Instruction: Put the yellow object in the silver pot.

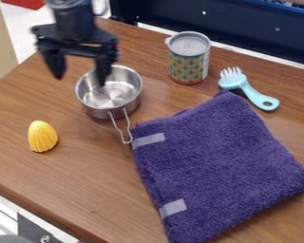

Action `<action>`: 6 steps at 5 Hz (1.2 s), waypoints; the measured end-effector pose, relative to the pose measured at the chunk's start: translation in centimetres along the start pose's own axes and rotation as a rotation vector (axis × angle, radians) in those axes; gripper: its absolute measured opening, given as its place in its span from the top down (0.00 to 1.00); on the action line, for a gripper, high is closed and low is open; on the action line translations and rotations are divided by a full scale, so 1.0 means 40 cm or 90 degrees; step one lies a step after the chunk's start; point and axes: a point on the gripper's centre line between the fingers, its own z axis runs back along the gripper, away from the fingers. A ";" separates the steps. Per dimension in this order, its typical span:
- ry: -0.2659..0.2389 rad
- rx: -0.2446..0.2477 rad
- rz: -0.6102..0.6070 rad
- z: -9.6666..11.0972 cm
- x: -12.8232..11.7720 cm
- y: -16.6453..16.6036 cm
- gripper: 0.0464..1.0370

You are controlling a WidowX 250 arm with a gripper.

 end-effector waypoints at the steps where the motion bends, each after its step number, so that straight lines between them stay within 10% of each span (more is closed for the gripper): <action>1: 0.028 -0.001 -0.011 -0.019 -0.057 0.082 0.04; 3: 0.046 -0.018 -0.024 -0.064 -0.124 0.141 0.04; 6: -0.009 -0.009 -0.023 -0.137 -0.127 0.112 0.04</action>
